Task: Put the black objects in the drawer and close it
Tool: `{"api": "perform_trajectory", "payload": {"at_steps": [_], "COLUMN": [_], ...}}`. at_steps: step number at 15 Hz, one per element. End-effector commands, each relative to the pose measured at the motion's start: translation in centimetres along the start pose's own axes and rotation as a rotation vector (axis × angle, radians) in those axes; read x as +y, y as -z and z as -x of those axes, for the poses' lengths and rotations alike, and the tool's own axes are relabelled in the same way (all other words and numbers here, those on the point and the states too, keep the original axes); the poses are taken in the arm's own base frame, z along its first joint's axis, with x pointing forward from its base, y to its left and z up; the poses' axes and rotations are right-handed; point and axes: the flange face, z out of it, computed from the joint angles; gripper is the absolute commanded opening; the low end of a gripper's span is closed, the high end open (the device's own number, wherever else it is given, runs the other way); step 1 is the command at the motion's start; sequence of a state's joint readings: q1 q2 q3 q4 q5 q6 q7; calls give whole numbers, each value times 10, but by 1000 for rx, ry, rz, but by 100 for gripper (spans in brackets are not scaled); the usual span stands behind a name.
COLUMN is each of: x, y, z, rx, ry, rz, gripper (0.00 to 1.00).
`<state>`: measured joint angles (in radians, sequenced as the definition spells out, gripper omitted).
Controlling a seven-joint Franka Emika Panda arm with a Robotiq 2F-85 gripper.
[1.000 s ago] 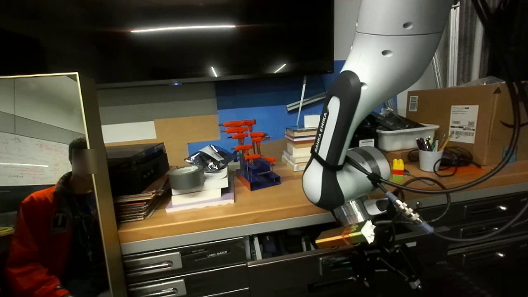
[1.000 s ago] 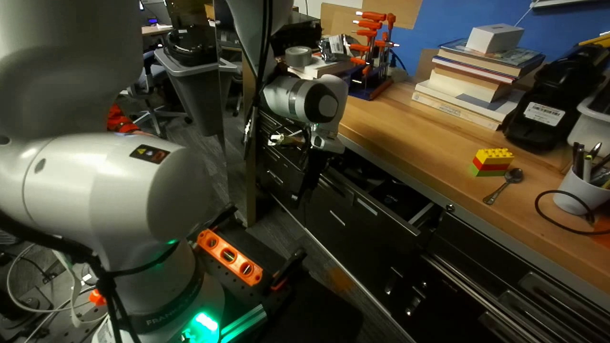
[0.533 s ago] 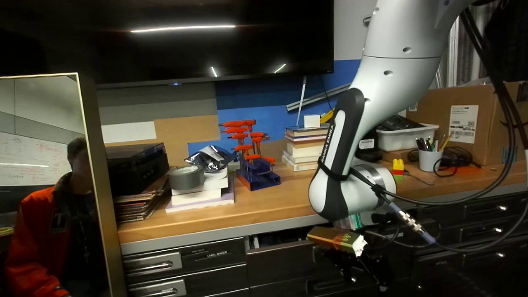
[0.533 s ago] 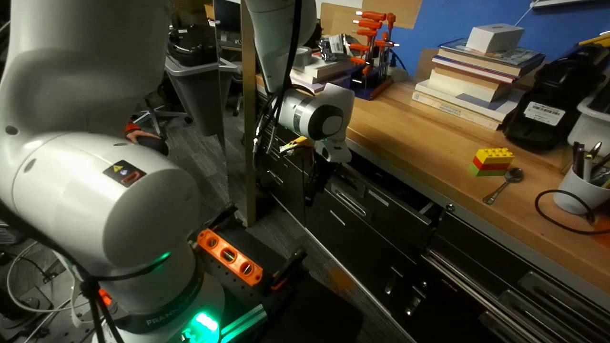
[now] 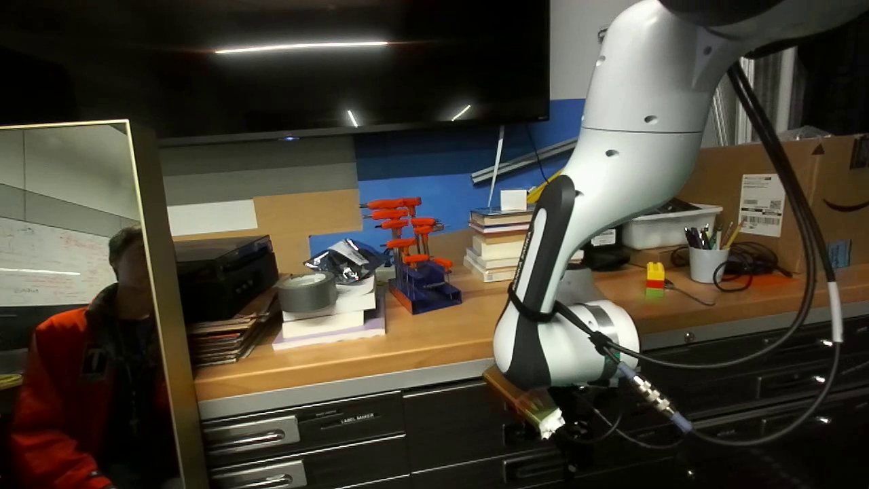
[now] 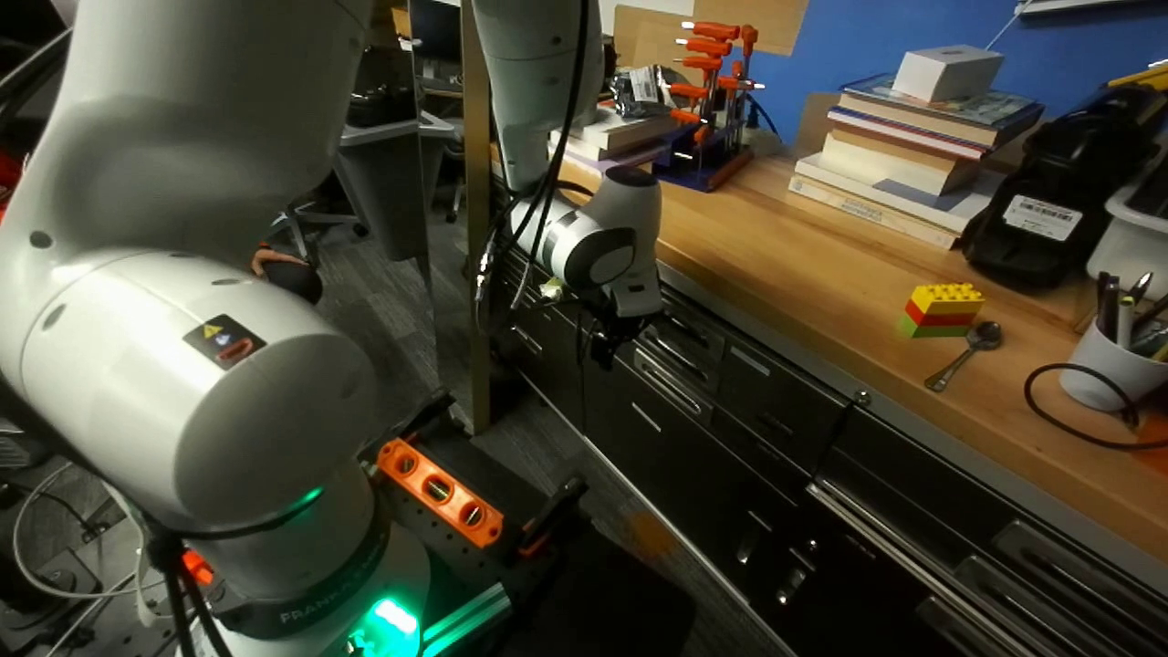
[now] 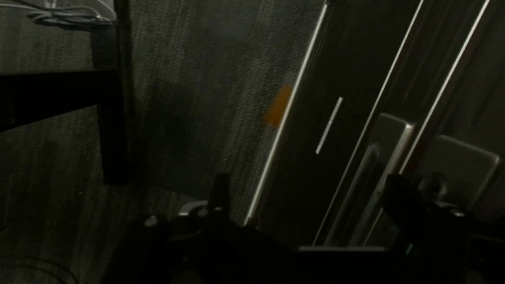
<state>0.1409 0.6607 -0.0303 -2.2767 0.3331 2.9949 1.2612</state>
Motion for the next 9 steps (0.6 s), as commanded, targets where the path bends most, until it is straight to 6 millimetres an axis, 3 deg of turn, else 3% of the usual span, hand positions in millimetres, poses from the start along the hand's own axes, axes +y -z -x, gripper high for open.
{"api": "perform_trajectory", "payload": {"at_steps": [1, 6, 9], "x": [-30, -27, -2], "y": [-2, -4, 18], "z": [9, 15, -1], "rx": [-3, 8, 59], "ry": [-16, 12, 39], "rz": [-117, -114, 5], "gripper": [100, 100, 100]}}
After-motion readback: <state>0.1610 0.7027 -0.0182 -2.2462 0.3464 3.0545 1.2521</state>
